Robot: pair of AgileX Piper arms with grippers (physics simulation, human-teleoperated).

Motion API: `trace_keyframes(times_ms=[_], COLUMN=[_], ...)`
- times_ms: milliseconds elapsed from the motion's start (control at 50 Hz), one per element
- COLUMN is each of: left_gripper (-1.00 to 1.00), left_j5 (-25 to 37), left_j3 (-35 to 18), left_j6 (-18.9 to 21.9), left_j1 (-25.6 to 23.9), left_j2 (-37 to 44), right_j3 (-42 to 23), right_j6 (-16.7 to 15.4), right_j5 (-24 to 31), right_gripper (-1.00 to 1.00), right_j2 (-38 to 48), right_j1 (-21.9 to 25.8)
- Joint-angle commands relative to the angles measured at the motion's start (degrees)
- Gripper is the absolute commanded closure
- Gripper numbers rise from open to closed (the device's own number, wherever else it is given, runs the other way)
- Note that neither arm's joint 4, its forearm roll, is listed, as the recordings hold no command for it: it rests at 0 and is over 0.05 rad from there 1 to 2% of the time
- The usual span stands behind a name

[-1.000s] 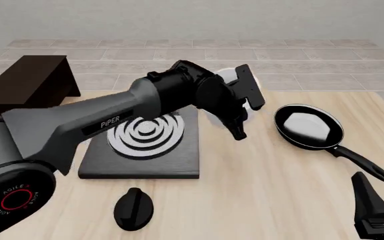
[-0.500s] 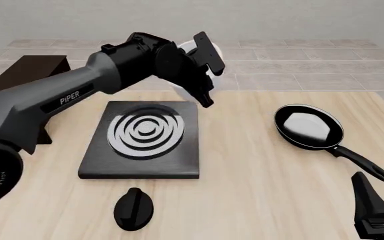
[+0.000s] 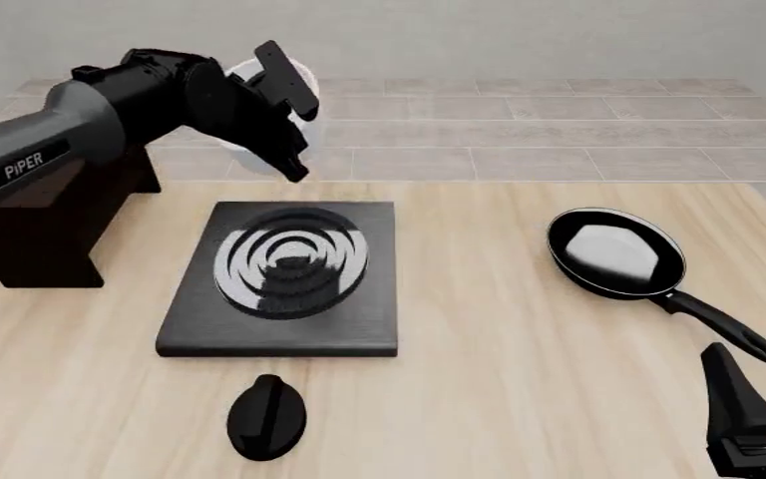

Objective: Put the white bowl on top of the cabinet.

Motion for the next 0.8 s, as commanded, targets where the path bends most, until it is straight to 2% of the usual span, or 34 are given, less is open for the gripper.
trace_keyframes(times_ms=[20, 180, 320, 360, 380, 420, 460, 540, 620, 660, 800], left_gripper=[1.00, 1.00, 1.00, 1.00, 1.00, 1.00, 1.00, 1.00, 1.00, 1.00, 1.00], left_j5=[-0.2, 1.9, 2.0, 3.5, 3.1, 1.3, 1.8, 1.7, 1.7, 2.3, 0.8], left_j3=[-0.7, -3.8, -5.2, -8.3, -7.1, -6.7, -7.7, -6.7, -6.8, -7.9, -5.4], left_j6=[-2.5, -6.6, -5.8, -9.3, -8.8, -6.4, -7.2, -6.0, -6.1, -8.9, -9.7], left_j1=[7.5, 11.2, 16.3, 18.9, 19.0, 22.4, 23.6, 25.4, 27.8, 28.9, 31.5], left_j2=[-3.0, -4.0, -3.5, -1.7, -1.9, -1.4, -1.3, -1.9, -1.6, -1.2, -2.3], right_j3=[0.0, 0.0, 0.0, 0.0, 0.0, 0.0, 0.0, 0.0, 0.0, 0.0, 0.0], right_j6=[0.0, 0.0, 0.0, 0.0, 0.0, 0.0, 0.0, 0.0, 0.0, 0.0, 0.0], right_j5=[0.0, 0.0, 0.0, 0.0, 0.0, 0.0, 0.0, 0.0, 0.0, 0.0, 0.0], right_gripper=[-1.00, -1.00, -1.00, -1.00, -1.00, -1.00, -1.00, -1.00, -1.00, -1.00, -1.00], right_j2=[0.0, 0.0, 0.0, 0.0, 0.0, 0.0, 0.0, 0.0, 0.0, 0.0, 0.0], right_j1=[0.0, 0.0, 0.0, 0.0, 0.0, 0.0, 0.0, 0.0, 0.0, 0.0, 0.0])
